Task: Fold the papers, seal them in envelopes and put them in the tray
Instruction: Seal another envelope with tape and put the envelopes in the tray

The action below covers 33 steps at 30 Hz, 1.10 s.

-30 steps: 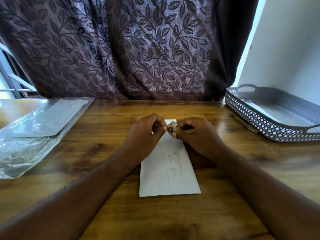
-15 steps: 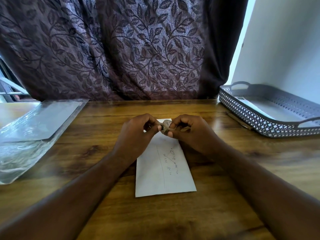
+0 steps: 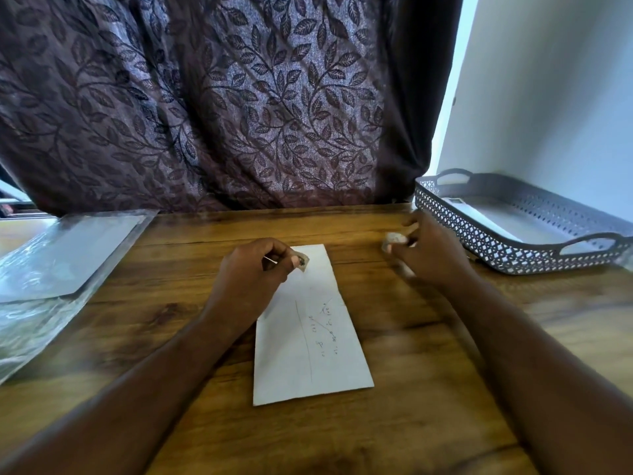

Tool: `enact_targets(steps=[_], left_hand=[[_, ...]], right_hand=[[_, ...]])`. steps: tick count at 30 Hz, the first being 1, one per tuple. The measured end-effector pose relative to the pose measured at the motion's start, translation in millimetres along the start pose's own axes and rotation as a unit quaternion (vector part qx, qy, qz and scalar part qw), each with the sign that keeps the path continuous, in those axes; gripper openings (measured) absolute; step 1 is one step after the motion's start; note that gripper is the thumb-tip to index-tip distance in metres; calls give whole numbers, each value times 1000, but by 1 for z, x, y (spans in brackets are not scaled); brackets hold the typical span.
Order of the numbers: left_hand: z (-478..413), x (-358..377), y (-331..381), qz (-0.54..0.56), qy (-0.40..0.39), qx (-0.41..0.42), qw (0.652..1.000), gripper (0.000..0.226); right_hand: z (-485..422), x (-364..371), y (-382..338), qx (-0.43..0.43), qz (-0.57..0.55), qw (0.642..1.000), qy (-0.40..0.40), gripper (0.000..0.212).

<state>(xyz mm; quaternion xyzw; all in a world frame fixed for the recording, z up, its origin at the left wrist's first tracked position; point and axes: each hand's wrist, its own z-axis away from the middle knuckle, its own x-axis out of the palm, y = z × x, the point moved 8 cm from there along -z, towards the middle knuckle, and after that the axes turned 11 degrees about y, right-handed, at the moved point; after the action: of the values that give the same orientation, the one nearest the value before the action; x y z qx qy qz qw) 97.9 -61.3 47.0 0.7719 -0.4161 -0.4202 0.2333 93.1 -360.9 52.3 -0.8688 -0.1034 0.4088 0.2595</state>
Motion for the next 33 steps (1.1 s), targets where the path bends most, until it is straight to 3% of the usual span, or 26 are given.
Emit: enact_targets(steps=[5, 11, 13, 15, 17, 19, 25, 33], left_hand=[[2, 3, 1, 15, -12, -3, 1000, 14], [0, 6, -1, 41, -20, -23, 999, 14], [-1, 7, -5, 66, -23, -47, 996, 12], [-1, 10, -6, 94, -29, -64, 993, 11], [1, 12, -5, 115, -35, -75, 990, 13], [3, 14, -2, 133, -41, -79, 987, 14], [6, 12, 0, 140, -52, -75, 986, 16], [7, 17, -1, 160, -63, -81, 982, 16]], right_hand=[[-6, -13, 36, 57, 108, 992, 8, 59], [-2, -13, 32, 49, 177, 983, -11, 60], [-1, -22, 17, 32, 148, 988, 28, 60], [5, -28, -9, 7, 41, 997, 63, 43], [18, -17, -43, -15, -127, 992, 5, 21], [38, 3, -76, -37, -223, 971, -81, 18], [55, 28, -103, -102, -177, 975, -91, 38], [54, 34, -99, -127, -202, 966, -101, 6]])
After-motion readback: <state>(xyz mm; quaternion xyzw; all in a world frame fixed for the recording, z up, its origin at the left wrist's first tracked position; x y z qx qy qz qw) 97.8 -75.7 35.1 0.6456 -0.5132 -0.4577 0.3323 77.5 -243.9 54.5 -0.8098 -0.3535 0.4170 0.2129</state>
